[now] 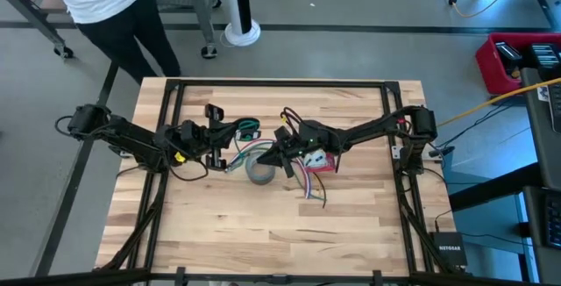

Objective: Coil cords
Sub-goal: Coil the green wire onto the black spool

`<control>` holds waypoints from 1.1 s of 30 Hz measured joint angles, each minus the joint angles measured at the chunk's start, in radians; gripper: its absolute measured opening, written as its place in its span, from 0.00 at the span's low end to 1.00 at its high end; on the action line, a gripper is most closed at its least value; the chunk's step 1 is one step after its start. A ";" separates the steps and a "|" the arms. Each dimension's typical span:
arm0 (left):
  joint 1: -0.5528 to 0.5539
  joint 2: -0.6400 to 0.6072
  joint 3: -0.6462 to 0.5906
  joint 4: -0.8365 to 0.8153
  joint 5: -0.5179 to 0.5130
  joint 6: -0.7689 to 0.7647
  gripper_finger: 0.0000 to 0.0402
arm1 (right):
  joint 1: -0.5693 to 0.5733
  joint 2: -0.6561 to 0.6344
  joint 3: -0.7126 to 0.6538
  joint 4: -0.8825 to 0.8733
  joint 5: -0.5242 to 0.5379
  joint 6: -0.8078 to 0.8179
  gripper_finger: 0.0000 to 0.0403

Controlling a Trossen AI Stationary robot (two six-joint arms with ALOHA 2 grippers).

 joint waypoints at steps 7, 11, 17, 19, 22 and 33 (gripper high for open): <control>0.000 0.000 0.000 -0.001 0.007 0.000 0.00 | 0.000 0.000 0.000 0.001 -0.070 0.005 0.12; 0.000 0.000 0.000 -0.002 0.007 0.011 0.00 | 0.000 0.000 0.000 -0.007 -0.097 0.006 0.19; 0.000 -0.001 0.000 -0.015 0.007 0.018 0.00 | 0.001 0.000 0.000 -0.028 -0.014 0.007 0.34; 0.000 -0.001 0.000 -0.025 0.008 0.016 0.00 | 0.001 0.000 0.000 -0.039 0.036 0.007 0.38; 0.000 -0.001 0.000 -0.026 0.008 -0.011 0.00 | 0.000 0.000 0.000 -0.070 0.120 0.007 0.40; 0.001 -0.001 0.002 0.020 0.007 0.000 0.00 | 0.001 0.000 0.000 -0.094 0.165 -0.018 0.41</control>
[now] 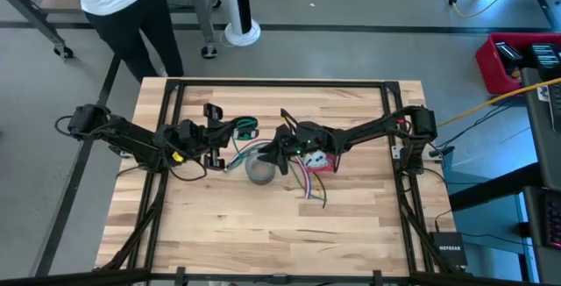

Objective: Coil cords
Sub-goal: Coil the green wire onto the black spool

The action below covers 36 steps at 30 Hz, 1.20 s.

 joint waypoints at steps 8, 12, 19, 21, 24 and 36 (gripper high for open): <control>0.001 0.007 0.037 -0.023 0.000 0.027 0.00 | 0.000 0.000 0.000 0.004 -0.001 0.000 0.41; 0.001 0.007 0.038 -0.017 0.000 0.018 0.00 | 0.000 0.000 0.000 0.004 -0.001 0.000 0.41; 0.006 0.048 0.054 -0.004 0.001 0.039 0.00 | 0.000 0.000 0.000 0.006 -0.001 0.000 0.41; 0.013 0.072 0.074 -0.002 0.002 0.049 0.00 | 0.000 0.000 0.000 0.006 -0.001 0.000 0.41; 0.029 0.107 0.107 -0.003 0.031 0.052 0.00 | 0.000 0.000 0.000 0.006 -0.001 0.000 0.41; 0.053 0.136 0.142 -0.003 0.062 0.068 0.00 | 0.000 0.000 0.000 -0.001 -0.001 0.000 0.41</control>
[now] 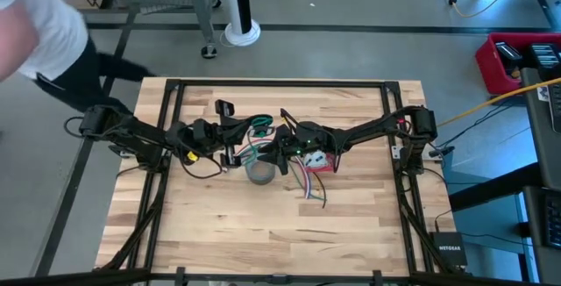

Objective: Coil cords
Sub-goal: Coil the green wire onto the black spool

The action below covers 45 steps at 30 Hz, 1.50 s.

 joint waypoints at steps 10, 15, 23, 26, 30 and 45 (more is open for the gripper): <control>0.000 -0.012 0.001 0.001 0.001 0.062 0.00 | 0.000 0.000 0.000 0.000 0.000 0.000 0.41; 0.000 -0.012 0.034 0.001 0.064 0.065 0.00 | 0.000 0.000 0.000 0.000 0.000 0.000 0.41; 0.000 -0.013 0.044 -0.046 0.100 0.053 0.00 | 0.000 0.000 0.000 0.003 0.000 0.000 0.41; 0.000 -0.013 0.044 -0.060 0.100 0.026 0.00 | 0.000 0.000 0.000 0.012 0.000 0.008 0.41; 0.000 -0.012 0.044 -0.068 0.100 0.016 0.00 | 0.000 0.000 0.000 0.043 0.000 0.031 0.41; 0.000 -0.012 0.044 -0.062 0.100 0.038 0.00 | 0.000 0.000 0.000 0.026 0.000 0.038 0.41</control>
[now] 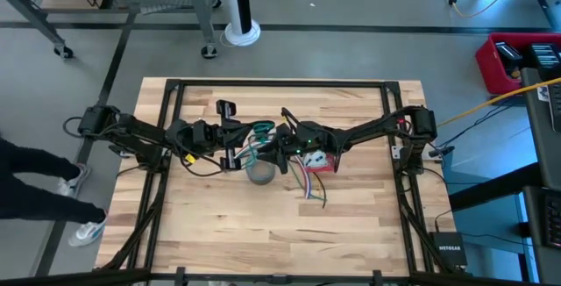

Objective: Coil cords
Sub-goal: Coil the green wire onto the black spool

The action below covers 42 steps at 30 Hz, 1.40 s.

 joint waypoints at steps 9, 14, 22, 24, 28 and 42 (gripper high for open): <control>0.000 0.000 0.000 0.000 0.000 0.000 0.00 | 0.000 0.000 0.000 0.002 0.000 0.000 0.39; 0.000 0.000 0.000 0.000 0.000 0.000 0.00 | 0.000 0.000 0.000 0.002 0.000 0.000 0.28; 0.000 0.000 0.000 -0.001 0.000 0.000 0.00 | 0.000 0.000 0.000 0.002 -0.044 0.000 0.07; 0.000 0.000 0.000 -0.001 0.000 0.000 0.00 | 0.000 0.000 0.000 0.003 -0.052 0.000 0.03; 0.000 0.000 0.000 -0.001 0.000 -0.002 0.00 | 0.000 0.000 0.000 0.003 -0.048 -0.001 0.03; -0.009 -0.015 -0.029 -0.009 -0.087 0.038 0.00 | -0.059 -0.087 0.000 -0.178 0.086 -0.049 0.01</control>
